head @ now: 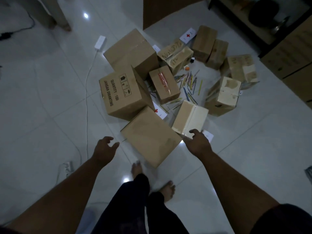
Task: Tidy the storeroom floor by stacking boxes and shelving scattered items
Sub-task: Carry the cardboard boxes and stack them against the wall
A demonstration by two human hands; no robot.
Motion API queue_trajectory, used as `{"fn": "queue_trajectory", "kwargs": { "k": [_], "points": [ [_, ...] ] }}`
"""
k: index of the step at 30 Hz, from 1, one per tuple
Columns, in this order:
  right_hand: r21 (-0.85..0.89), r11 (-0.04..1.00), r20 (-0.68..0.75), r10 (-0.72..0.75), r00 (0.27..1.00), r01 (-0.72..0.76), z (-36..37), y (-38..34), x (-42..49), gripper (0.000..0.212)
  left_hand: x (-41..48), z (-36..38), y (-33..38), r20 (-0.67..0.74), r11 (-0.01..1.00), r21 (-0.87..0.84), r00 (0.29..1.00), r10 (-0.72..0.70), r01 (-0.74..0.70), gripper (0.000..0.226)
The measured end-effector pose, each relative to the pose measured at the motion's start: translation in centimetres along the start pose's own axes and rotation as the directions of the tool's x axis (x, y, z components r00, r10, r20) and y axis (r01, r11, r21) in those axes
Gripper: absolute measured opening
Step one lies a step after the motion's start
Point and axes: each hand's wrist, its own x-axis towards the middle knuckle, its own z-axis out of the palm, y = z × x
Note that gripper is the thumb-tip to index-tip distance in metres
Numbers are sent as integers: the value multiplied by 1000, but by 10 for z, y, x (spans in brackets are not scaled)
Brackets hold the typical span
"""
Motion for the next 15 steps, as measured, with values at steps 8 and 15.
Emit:
{"fn": "queue_trajectory", "kwargs": {
  "k": [8, 15],
  "points": [
    [-80, 996, 87, -32, 996, 39, 96, 27, 132, 86, 89, 157, -56, 109, 915, -308, 965, -238, 261, 93],
    [-27, 997, 231, -59, 971, 67, 191, 48, 241, 102, 164, 297, -87, 251, 658, -596, 885, -392, 460, 105]
  ]
}}
